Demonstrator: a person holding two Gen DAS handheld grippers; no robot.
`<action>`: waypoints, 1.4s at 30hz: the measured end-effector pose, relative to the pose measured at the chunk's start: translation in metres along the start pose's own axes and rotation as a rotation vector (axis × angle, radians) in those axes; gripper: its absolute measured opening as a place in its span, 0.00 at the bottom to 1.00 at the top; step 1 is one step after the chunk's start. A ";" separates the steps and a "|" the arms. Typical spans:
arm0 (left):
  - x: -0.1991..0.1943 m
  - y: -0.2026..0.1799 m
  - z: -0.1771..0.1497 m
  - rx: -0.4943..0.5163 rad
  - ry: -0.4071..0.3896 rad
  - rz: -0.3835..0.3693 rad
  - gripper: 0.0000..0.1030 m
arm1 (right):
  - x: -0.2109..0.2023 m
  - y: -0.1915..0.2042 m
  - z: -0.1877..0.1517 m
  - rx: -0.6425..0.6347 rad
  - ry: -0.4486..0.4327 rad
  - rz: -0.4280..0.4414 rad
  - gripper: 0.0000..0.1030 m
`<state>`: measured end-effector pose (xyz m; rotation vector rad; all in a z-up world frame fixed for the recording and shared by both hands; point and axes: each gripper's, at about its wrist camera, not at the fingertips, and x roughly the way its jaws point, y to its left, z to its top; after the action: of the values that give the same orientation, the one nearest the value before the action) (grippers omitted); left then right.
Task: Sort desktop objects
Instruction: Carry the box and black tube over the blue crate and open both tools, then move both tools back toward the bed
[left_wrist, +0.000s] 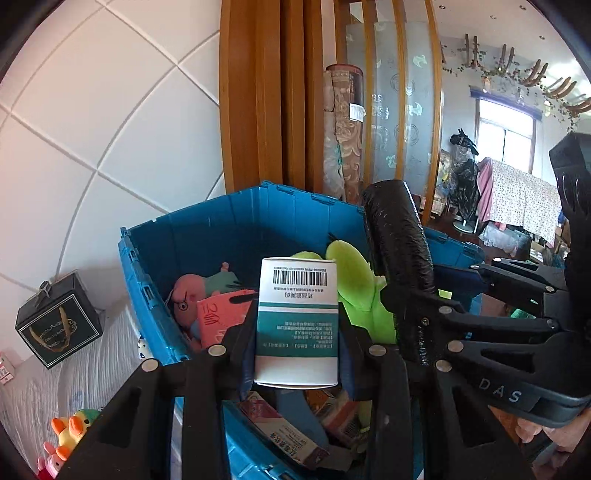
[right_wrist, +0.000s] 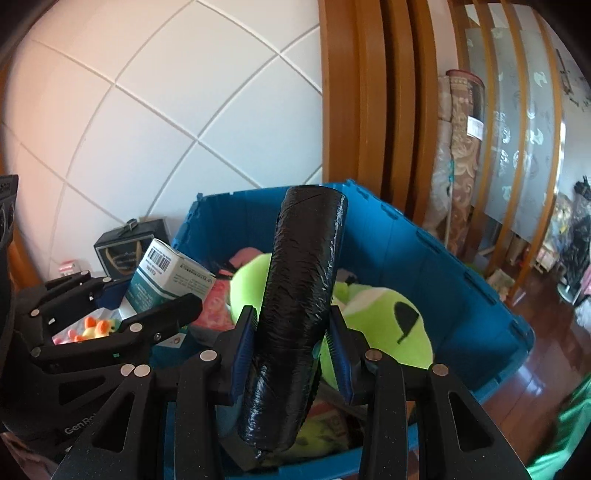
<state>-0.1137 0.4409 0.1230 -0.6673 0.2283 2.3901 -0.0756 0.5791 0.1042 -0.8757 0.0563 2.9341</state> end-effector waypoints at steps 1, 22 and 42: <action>0.001 -0.005 0.000 0.006 0.008 0.002 0.34 | 0.002 -0.005 -0.005 0.005 0.011 0.002 0.36; -0.029 0.004 -0.014 -0.004 -0.058 0.092 0.66 | -0.006 -0.024 -0.015 0.036 0.003 -0.045 1.00; -0.112 0.170 -0.137 -0.278 0.002 0.409 0.77 | -0.008 0.127 -0.012 -0.078 -0.093 0.216 1.00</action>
<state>-0.0898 0.2045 0.0632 -0.8128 0.0319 2.8467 -0.0735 0.4518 0.1004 -0.7868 0.0328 3.1941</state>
